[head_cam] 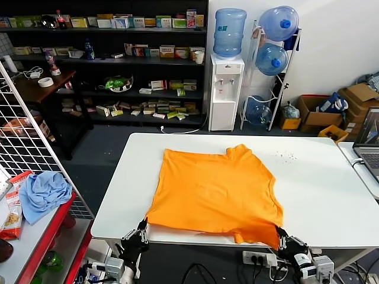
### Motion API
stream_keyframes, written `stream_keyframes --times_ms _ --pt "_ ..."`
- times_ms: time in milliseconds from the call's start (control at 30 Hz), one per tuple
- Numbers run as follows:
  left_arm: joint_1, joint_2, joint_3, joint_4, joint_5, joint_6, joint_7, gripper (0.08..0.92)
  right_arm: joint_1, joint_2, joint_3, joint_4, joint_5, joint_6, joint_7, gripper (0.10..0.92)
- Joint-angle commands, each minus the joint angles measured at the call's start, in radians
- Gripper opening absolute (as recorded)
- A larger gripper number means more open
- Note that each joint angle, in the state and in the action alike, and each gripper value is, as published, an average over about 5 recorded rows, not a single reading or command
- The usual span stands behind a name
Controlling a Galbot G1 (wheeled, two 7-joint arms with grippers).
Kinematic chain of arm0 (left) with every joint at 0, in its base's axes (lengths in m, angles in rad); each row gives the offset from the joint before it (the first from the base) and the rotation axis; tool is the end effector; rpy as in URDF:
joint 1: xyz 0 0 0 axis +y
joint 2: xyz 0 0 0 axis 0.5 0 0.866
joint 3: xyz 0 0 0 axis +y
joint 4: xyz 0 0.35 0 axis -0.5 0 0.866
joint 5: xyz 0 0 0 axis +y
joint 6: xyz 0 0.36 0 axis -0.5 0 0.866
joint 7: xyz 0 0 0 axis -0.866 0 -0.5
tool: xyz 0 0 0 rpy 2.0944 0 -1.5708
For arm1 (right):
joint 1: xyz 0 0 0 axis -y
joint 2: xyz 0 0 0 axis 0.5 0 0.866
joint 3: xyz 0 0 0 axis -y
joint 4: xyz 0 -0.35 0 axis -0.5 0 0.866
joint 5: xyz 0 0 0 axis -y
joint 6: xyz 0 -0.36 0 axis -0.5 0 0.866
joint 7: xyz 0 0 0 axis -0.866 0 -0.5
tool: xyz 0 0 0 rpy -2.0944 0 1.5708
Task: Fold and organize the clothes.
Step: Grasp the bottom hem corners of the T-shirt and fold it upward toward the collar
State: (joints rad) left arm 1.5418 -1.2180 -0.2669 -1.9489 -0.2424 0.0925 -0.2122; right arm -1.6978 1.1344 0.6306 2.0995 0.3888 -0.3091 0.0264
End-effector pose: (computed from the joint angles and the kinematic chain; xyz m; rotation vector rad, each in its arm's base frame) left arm 0.1742 -0.0047 -0.3588 -0.2107 -2.8399 -0.0281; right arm 0.1620 -0.1013 -0.2975 0.1384 -2.7056 0.0817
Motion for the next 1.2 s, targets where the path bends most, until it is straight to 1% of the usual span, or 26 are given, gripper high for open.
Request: stream_keyframes --times_ms 33,233,600,800,1000,1100,1200 --pt "-0.099 -0.012 0.013 0.044 0.007 -0.006 0.002 0.092 0.119 -0.024 -0.005 -0.088 0.027 0.047 -0.006 0.124" --pt "-0.224 -0.02 0.017 0.15 -0.011 -0.006 0.002 0.092 0.243 -0.049 -0.002 -0.193 0.088 0.053 0.003 0.124" --pt "-0.346 -0.027 0.042 0.32 -0.028 -0.001 0.006 0.092 0.397 -0.094 -0.08 -0.361 0.08 0.04 -0.015 0.124" --pt "-0.4 0.001 0.06 0.365 -0.029 -0.001 0.01 0.092 0.44 -0.121 -0.133 -0.399 0.064 0.025 -0.034 0.124" --pt "-0.431 0.017 0.087 0.397 -0.029 -0.002 0.018 0.092 0.474 -0.105 -0.171 -0.432 0.051 0.019 -0.033 0.124" --pt "-0.441 0.015 0.089 0.407 -0.026 -0.003 0.023 0.092 0.48 -0.088 -0.174 -0.439 0.055 0.021 -0.03 0.142" --pt "-0.436 0.012 0.085 0.401 -0.025 -0.007 0.029 0.109 0.47 -0.082 -0.169 -0.431 0.068 0.017 -0.027 0.207"
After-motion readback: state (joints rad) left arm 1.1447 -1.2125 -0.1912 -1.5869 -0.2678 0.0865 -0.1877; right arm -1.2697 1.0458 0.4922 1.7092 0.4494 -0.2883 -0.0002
